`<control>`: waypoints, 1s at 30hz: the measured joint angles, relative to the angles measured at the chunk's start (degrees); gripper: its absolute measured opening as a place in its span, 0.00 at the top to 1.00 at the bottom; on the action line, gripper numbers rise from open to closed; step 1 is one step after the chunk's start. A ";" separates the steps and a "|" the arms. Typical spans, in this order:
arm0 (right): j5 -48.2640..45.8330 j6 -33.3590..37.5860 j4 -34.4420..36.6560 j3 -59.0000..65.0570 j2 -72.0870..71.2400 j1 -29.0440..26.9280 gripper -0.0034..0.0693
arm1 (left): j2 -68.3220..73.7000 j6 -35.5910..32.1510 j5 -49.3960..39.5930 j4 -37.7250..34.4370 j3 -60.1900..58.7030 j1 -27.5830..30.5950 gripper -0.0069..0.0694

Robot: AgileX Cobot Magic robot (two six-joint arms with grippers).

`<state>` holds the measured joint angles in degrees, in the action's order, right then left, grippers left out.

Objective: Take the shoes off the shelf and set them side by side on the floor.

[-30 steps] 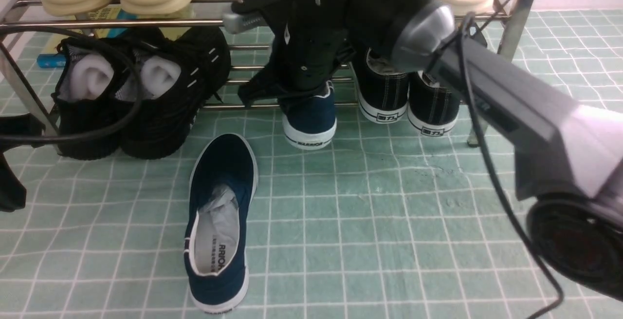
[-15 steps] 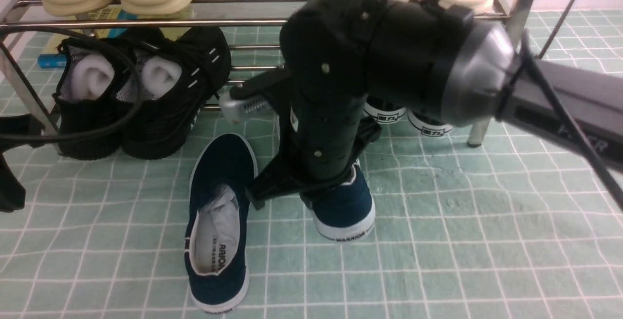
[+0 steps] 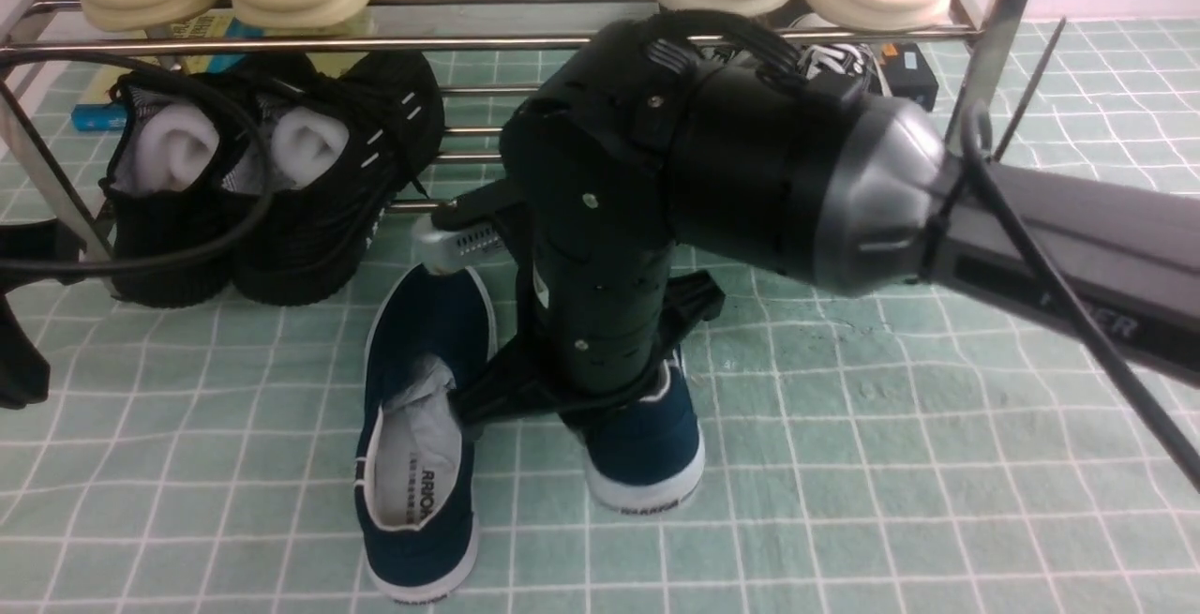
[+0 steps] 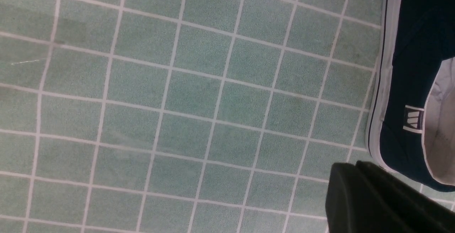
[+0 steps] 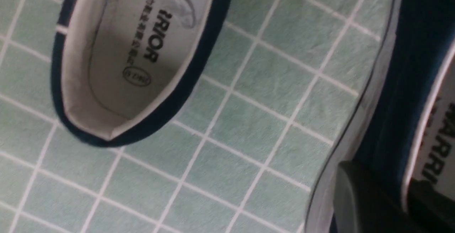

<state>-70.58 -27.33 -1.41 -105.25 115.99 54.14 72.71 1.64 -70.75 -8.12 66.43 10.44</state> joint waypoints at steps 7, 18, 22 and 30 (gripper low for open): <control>0.76 -1.13 -0.96 0.32 0.49 2.63 0.92 | 0.00 0.00 0.00 0.00 0.00 0.00 0.86; 7.73 -6.87 -4.75 0.32 1.50 2.41 0.91 | 0.00 0.00 0.00 -0.23 0.00 0.00 0.84; 11.25 -8.57 -5.02 0.32 3.45 2.41 0.90 | 0.00 0.00 0.00 -0.23 0.00 0.00 0.84; 11.78 -11.61 -5.37 0.32 4.68 2.50 0.83 | 0.00 0.00 0.00 -0.23 0.00 0.00 0.84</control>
<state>-58.80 -38.95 -6.79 -104.93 120.67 56.64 72.71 1.64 -70.75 -8.35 66.43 10.44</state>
